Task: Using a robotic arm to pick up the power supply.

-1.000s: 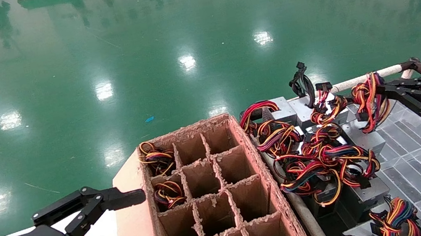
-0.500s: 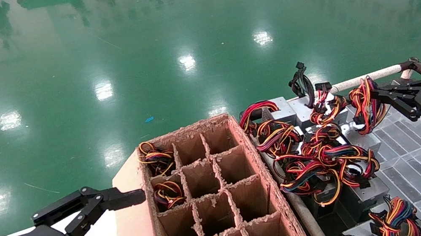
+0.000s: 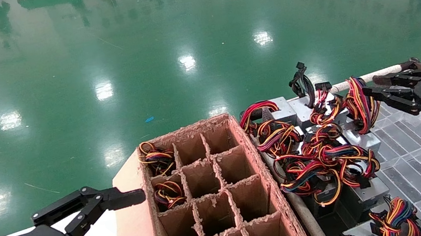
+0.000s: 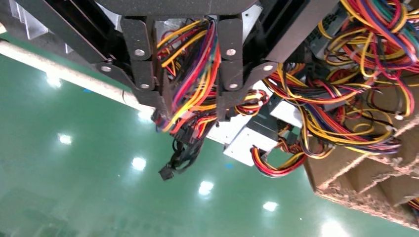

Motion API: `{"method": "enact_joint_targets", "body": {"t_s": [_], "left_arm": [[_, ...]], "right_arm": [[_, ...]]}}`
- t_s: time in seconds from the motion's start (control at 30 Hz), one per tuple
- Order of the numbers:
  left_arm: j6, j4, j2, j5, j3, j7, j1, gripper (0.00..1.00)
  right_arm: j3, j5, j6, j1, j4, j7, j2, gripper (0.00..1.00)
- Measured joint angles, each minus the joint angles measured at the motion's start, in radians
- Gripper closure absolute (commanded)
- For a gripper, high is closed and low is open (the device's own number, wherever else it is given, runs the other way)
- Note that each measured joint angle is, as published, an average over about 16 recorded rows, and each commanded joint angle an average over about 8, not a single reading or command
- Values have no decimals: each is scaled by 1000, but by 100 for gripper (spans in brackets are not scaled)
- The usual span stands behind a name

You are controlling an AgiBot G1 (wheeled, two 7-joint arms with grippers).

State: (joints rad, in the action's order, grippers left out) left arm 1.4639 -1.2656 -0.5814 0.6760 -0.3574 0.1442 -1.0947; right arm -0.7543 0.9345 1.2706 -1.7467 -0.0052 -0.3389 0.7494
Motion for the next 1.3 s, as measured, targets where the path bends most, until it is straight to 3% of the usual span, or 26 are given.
{"method": "enact_joint_targets", "body": {"t_s": [0.4, 1.07, 1.3], "left_arm": [[0, 0, 0, 0, 0, 0, 0, 0], [0, 1, 0, 0, 0, 0, 0, 0], [0, 1, 0, 0, 0, 0, 0, 0]], "right_arm": [[25, -9, 35, 16, 85, 41, -21, 0], [177, -74, 99, 237, 492, 204, -61, 0], [205, -86, 111, 278, 566, 235, -68, 0]]}}
